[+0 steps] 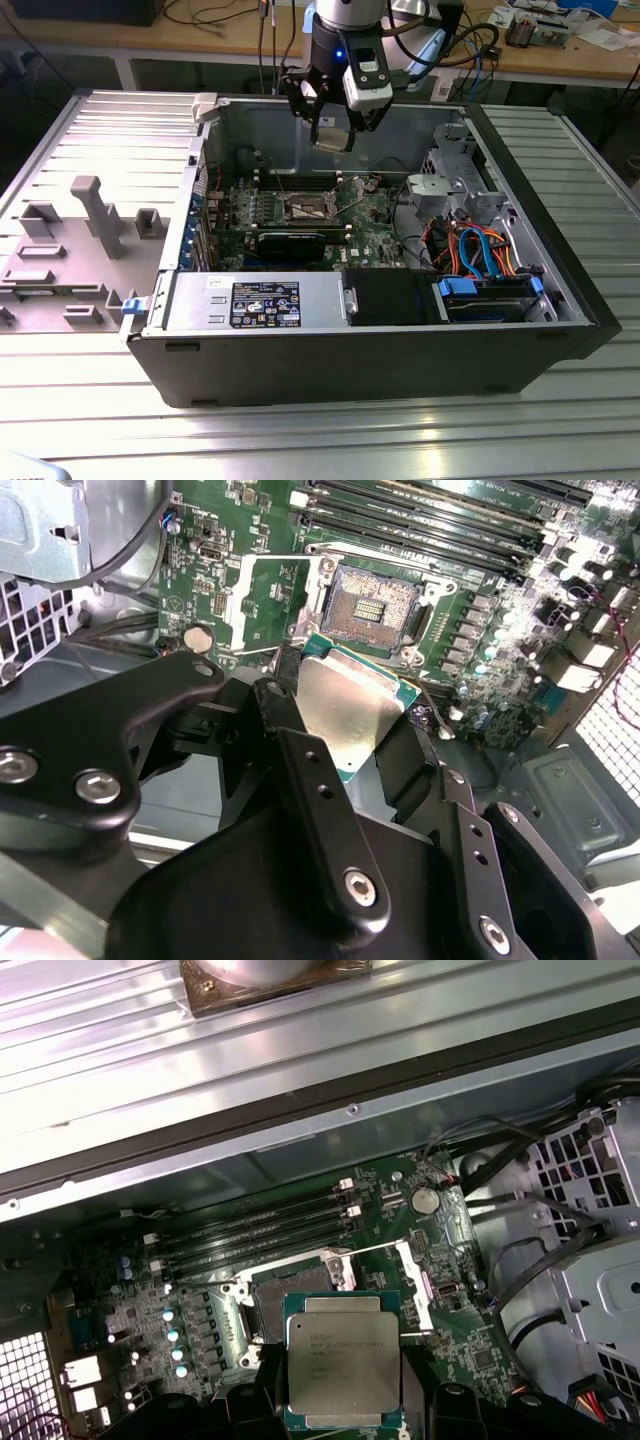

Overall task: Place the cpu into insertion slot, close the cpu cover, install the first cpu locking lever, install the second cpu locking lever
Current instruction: 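Place the cpu into insertion slot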

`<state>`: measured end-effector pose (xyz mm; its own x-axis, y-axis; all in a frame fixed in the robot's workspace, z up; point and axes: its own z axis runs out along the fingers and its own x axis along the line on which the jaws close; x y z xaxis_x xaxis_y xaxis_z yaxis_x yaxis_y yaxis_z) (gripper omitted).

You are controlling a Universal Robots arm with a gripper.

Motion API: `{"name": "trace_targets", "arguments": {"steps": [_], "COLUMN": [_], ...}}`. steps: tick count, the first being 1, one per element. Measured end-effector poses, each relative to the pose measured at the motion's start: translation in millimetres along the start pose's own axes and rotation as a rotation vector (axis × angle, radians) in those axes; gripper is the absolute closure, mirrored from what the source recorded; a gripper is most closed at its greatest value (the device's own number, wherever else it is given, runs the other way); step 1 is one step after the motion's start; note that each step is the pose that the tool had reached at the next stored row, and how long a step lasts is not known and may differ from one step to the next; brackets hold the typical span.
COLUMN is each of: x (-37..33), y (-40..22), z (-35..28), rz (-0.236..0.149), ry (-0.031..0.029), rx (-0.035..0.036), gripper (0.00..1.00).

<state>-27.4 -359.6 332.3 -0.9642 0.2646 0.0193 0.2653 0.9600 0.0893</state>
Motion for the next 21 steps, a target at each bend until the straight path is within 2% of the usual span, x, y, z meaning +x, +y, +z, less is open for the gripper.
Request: {"name": "trace_targets", "arguments": {"steps": [21], "x": [0.0], "y": [0.0], "z": [0.0], "rz": [0.036], "ry": [-0.0032], "rx": [-0.0007], "gripper": [0.45]}}
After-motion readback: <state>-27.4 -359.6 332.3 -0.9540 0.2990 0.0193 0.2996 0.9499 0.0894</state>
